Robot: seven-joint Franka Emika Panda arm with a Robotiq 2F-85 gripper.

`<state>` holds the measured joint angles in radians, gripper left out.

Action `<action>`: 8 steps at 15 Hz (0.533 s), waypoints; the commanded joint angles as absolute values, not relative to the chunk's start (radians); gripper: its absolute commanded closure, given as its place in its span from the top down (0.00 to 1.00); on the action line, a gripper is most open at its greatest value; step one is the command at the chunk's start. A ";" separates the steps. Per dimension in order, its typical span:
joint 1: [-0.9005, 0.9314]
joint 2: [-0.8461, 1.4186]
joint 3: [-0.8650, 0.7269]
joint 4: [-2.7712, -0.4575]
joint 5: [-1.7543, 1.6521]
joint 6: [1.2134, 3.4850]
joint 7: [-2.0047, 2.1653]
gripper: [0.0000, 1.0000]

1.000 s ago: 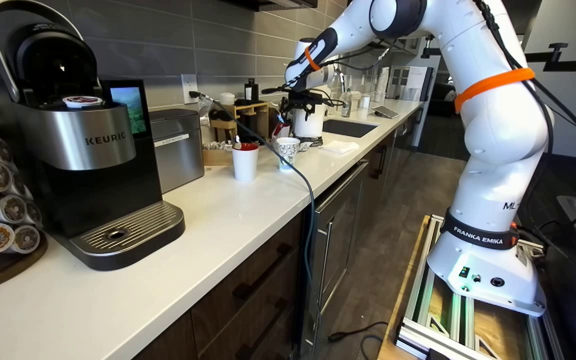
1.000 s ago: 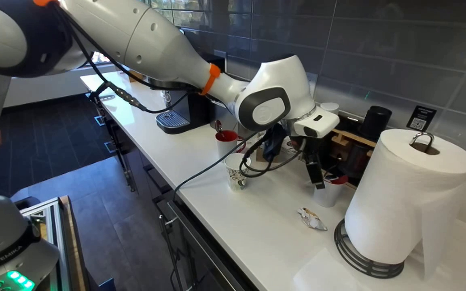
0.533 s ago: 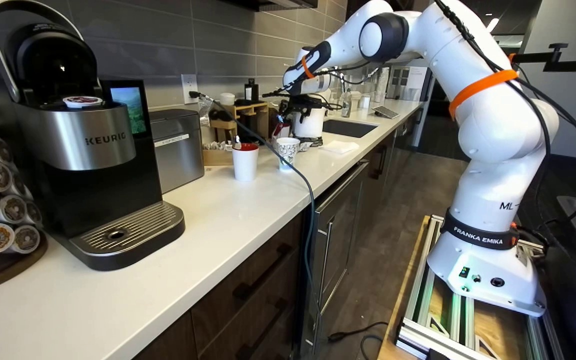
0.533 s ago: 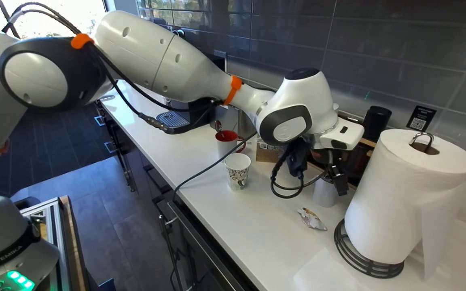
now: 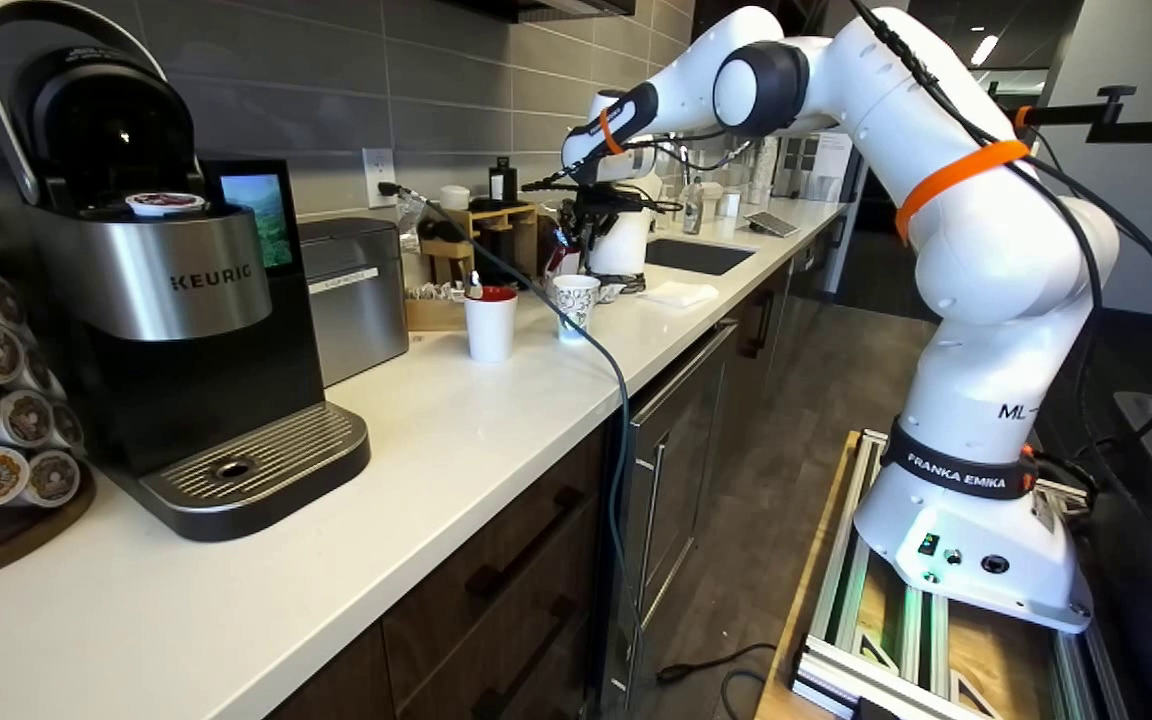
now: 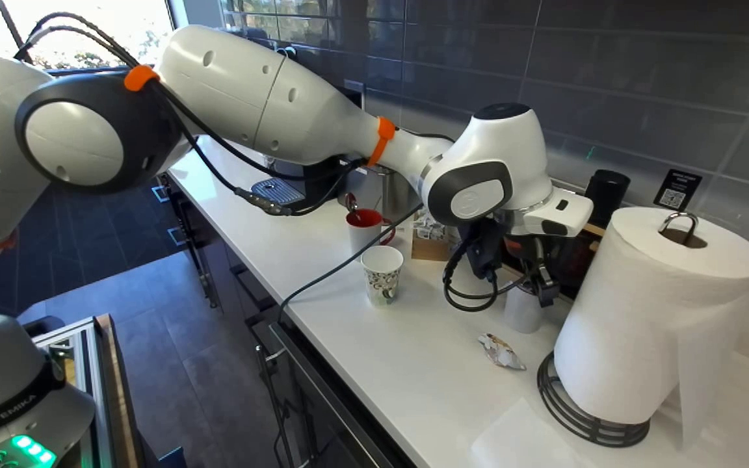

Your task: Remove a piece out of the broken cup

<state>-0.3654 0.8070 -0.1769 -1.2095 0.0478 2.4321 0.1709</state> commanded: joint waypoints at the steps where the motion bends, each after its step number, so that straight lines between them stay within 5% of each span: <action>1: -0.360 0.816 -0.169 -1.192 0.049 2.375 0.170 0.24; 4: -0.349 0.820 -0.172 -1.190 0.045 2.348 0.182 0.26; 5: -0.345 0.822 -0.175 -1.188 0.044 2.346 0.188 0.08; 8: -0.342 0.824 -0.178 -1.185 0.042 2.343 0.194 0.00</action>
